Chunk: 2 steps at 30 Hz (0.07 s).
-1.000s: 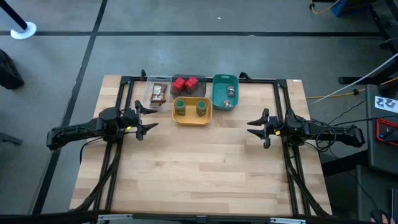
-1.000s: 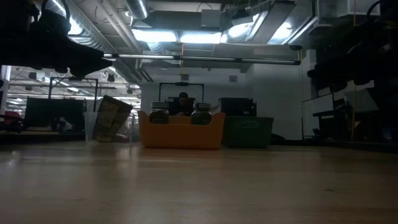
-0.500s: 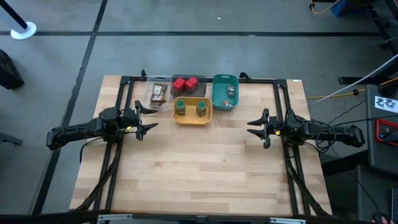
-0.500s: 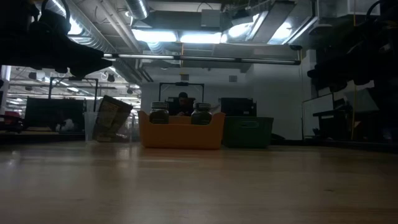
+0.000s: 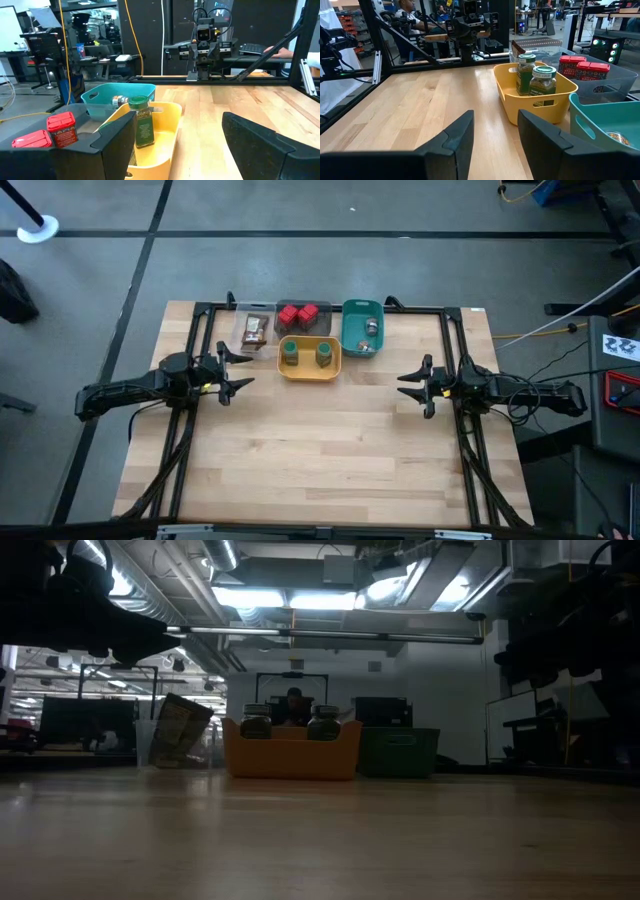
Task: Sort spices by type
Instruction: Return to Home Position
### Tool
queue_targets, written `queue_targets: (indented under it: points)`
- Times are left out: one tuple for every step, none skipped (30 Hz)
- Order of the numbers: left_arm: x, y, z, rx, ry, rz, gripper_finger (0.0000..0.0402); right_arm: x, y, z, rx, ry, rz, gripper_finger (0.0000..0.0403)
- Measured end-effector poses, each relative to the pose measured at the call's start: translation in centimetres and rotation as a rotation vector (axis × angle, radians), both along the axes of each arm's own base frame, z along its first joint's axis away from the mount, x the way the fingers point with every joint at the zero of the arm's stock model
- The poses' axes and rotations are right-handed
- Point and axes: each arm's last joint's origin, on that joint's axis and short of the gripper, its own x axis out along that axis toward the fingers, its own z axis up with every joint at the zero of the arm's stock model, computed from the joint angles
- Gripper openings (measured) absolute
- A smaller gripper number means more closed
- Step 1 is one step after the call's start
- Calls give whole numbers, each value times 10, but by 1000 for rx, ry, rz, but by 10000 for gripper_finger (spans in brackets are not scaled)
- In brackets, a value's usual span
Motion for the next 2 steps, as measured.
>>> queue_targets:
  points:
    - [0,0,0,0,0,0,279,0,0,0,0,0,0,154]
    - [0,0,0,0,0,0,279,0,0,0,0,0,0,154]
